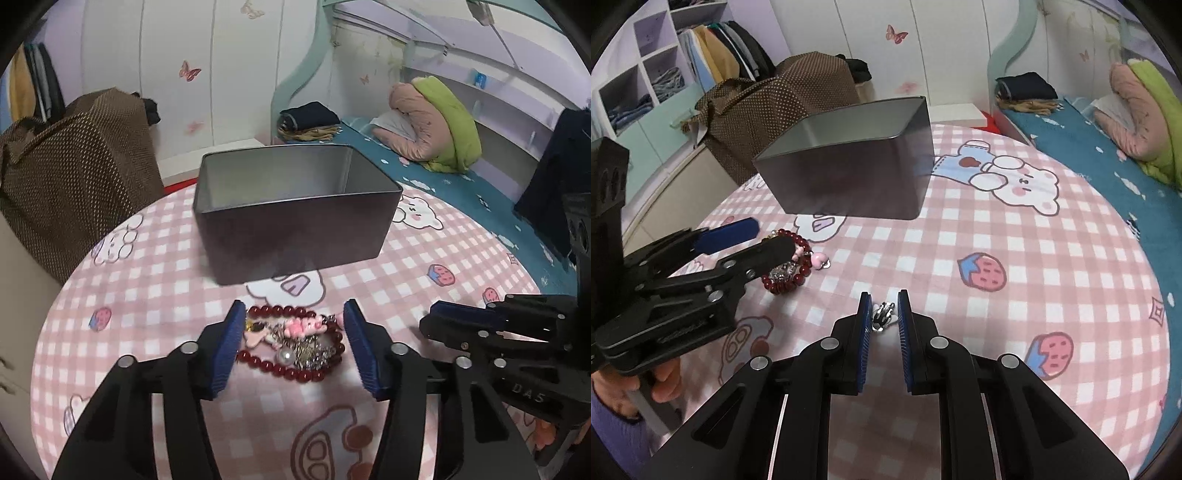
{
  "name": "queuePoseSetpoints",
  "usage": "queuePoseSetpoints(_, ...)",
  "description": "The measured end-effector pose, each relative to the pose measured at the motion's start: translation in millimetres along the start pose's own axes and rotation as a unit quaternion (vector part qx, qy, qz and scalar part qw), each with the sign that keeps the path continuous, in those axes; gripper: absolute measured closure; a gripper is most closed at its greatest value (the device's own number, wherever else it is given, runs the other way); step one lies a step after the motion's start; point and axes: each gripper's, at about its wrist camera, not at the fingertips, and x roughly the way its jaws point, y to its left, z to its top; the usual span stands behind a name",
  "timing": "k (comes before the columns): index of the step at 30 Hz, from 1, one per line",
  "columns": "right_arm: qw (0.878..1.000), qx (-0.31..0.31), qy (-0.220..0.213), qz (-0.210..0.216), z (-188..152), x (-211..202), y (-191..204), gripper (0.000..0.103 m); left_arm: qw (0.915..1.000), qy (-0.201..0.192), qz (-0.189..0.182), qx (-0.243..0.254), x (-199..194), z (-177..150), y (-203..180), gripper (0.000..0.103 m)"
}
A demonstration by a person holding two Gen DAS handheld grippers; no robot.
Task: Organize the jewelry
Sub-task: 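Grasp the pink bunny charm with the left tool while the right tool grasps a silver charm, then carry the pink charm and silver charm into the tin while both tools open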
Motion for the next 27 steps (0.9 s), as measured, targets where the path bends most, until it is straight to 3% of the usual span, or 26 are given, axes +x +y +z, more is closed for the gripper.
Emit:
queuePoseSetpoints(5, 1.000, 0.006, 0.000, 0.008, 0.0, -0.9, -3.5, 0.088, 0.9995, 0.032, 0.004, 0.000, 13.4, 1.4, -0.1, 0.053)
queuePoseSetpoints(10, 1.000, 0.012, 0.002, 0.014, 0.0, 0.1, -5.6, 0.088, 0.9990, 0.034, 0.017, 0.023, 15.9, 1.1, -7.4, 0.067)
queuePoseSetpoints(14, 1.000, 0.017, 0.002, 0.016, -0.6, 0.2, -7.7, 0.088, 0.9991, 0.033, 0.014, 0.023, 17.1, 0.7, -8.8, 0.071)
queuePoseSetpoints(16, 1.000, 0.019, 0.001, 0.016, -0.6, -0.4, -8.3, 0.088, 0.9988, 0.032, 0.026, 0.024, 17.5, 0.4, -8.4, 0.083)
queuePoseSetpoints(27, 1.000, 0.016, -0.002, 0.017, -0.5, -2.4, -4.5, 0.088, 0.9998, 0.014, -0.013, -0.008, 1.1, -0.7, 7.9, 0.084)
